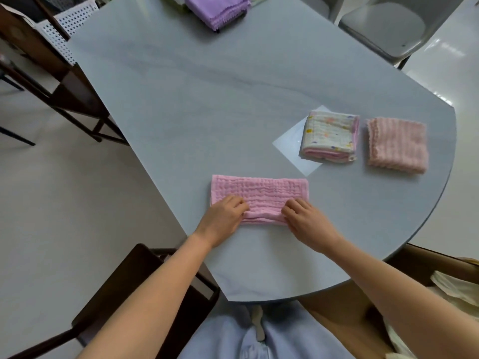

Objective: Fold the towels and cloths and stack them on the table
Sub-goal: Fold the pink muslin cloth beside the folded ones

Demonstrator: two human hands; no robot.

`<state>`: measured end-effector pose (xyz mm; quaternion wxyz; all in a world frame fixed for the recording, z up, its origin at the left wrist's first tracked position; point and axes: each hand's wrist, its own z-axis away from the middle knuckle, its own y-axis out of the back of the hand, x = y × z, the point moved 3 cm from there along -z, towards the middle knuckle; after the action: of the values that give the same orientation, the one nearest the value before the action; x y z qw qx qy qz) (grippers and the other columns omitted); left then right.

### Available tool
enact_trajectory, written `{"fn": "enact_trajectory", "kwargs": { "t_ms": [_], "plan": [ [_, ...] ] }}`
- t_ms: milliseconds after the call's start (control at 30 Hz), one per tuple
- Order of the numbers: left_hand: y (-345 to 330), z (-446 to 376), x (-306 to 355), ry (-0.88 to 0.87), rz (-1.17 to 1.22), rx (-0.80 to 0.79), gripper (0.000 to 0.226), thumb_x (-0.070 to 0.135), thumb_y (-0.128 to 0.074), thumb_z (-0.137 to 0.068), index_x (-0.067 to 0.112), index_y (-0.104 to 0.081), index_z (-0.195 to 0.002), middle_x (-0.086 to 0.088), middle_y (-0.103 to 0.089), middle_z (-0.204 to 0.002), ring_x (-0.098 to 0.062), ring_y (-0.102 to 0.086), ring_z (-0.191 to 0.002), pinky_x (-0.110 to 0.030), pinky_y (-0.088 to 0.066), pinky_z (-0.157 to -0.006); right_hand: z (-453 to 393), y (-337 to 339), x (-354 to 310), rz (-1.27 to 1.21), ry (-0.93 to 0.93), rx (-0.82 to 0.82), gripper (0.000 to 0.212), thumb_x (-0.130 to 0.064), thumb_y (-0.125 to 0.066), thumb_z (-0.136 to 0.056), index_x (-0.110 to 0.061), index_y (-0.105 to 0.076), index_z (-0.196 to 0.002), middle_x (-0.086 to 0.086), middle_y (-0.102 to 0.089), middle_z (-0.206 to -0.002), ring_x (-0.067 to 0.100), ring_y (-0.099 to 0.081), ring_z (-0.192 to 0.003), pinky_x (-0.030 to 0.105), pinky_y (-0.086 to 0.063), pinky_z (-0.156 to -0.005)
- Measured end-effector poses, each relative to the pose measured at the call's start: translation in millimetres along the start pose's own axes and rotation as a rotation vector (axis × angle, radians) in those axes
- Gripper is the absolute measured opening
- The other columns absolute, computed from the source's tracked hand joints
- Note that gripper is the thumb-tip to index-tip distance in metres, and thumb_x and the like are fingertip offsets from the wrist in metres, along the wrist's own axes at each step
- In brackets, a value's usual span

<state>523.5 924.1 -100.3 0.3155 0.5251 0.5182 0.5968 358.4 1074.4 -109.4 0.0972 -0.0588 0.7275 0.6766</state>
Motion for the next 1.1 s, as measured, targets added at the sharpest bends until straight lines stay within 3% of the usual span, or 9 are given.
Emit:
{"fn": "enact_trajectory", "kwargs": {
  "t_ms": [100, 200, 400, 500, 567, 667, 800, 933, 1100],
  "plan": [
    [-10, -9, 3, -0.030, 0.024, -0.054, 0.015, 0.015, -0.072, -0.080, 0.018, -0.064, -0.092, 0.002, -0.065, -0.097, -0.020, -0.064, -0.086, -0.027, -0.050, -0.054, -12, -8, -15, -0.055, 0.005, 0.029, 0.008, -0.008, -0.065, -0.082, -0.008, -0.057, -0.084, 0.010, -0.056, -0.085, 0.029, -0.053, -0.073, 0.038, -0.048, -0.065],
    [-15, -12, 11, -0.005, -0.049, -0.086, 0.030, 0.013, -0.082, -0.066, 0.022, -0.063, -0.087, 0.006, -0.064, -0.089, -0.016, -0.064, -0.075, -0.023, -0.045, -0.043, -14, -15, -17, -0.063, -0.031, 0.024, 0.001, -0.008, -0.055, -0.081, -0.008, -0.056, -0.082, 0.009, -0.055, -0.084, 0.030, -0.052, -0.072, 0.040, -0.048, -0.064],
    [-19, -18, 11, 0.058, -0.078, -0.037, 0.024, 0.012, -0.082, -0.065, 0.020, -0.064, -0.078, 0.004, -0.063, -0.078, -0.018, -0.062, -0.063, -0.025, -0.041, -0.036, -17, -16, -14, -0.060, -0.076, 0.027, 0.024, 0.003, -0.073, -0.063, -0.007, -0.057, -0.079, 0.010, -0.058, -0.082, 0.030, -0.055, -0.070, 0.036, -0.048, -0.059],
    [-17, -20, 6, 0.168, 0.101, -0.064, 0.006, 0.025, -0.068, -0.085, 0.021, -0.069, -0.090, 0.005, -0.067, -0.095, -0.022, -0.064, -0.082, -0.033, -0.050, -0.054, -15, -15, -12, -0.101, -0.107, 0.070, 0.011, -0.001, -0.067, -0.073, -0.006, -0.058, -0.078, 0.010, -0.059, -0.082, 0.031, -0.057, -0.071, 0.035, -0.050, -0.056],
    [-14, -18, 0, 0.196, 0.178, -0.136, 0.013, 0.032, -0.062, -0.090, 0.025, -0.071, -0.096, 0.009, -0.065, -0.109, -0.018, -0.061, -0.100, -0.034, -0.052, -0.068, -13, -16, -11, -0.106, -0.076, 0.071, 0.001, -0.006, -0.058, -0.080, -0.006, -0.059, -0.081, 0.010, -0.060, -0.085, 0.031, -0.057, -0.073, 0.037, -0.051, -0.060],
    [-11, -11, -5, 0.191, 0.201, -0.219, 0.018, 0.039, -0.060, -0.091, 0.029, -0.072, -0.099, 0.012, -0.060, -0.121, -0.011, -0.052, -0.115, -0.034, -0.050, -0.080, -4, -24, -9, -0.098, -0.022, 0.035, 0.014, 0.000, -0.067, -0.078, -0.005, -0.062, -0.090, 0.012, -0.060, -0.097, 0.032, -0.058, -0.082, 0.040, -0.053, -0.066],
    [-13, -28, 0, 0.265, 0.126, -0.192, 0.031, 0.046, -0.054, -0.093, 0.022, -0.073, -0.097, 0.010, -0.062, -0.112, -0.012, -0.051, -0.110, -0.028, -0.041, -0.075, 7, -22, -16, -0.048, -0.004, 0.078, 0.026, -0.004, -0.046, -0.082, -0.002, -0.066, -0.098, 0.014, -0.062, -0.105, 0.029, -0.056, -0.093, 0.037, -0.052, -0.067],
    [-27, -40, 1, 0.034, 0.008, -0.014, 0.034, 0.034, -0.074, -0.078, 0.014, -0.064, -0.104, -0.005, -0.063, -0.109, -0.025, -0.054, -0.101, -0.037, -0.046, -0.085, 14, -21, -22, -0.027, -0.026, 0.095, 0.045, -0.003, -0.034, -0.077, 0.002, -0.069, -0.105, 0.015, -0.065, -0.110, 0.029, -0.054, -0.103, 0.035, -0.055, -0.065],
    [-55, -32, -23, -0.085, -0.133, -0.146, 0.064, 0.053, -0.020, -0.097, 0.015, -0.027, -0.148, -0.005, -0.033, -0.153, -0.028, -0.023, -0.143, -0.042, -0.009, -0.115, 10, -17, -19, -0.119, -0.033, 0.034, 0.049, 0.014, -0.051, -0.069, 0.000, -0.066, -0.114, 0.015, -0.061, -0.120, 0.028, -0.051, -0.113, 0.037, -0.055, -0.080]
  ]
}}
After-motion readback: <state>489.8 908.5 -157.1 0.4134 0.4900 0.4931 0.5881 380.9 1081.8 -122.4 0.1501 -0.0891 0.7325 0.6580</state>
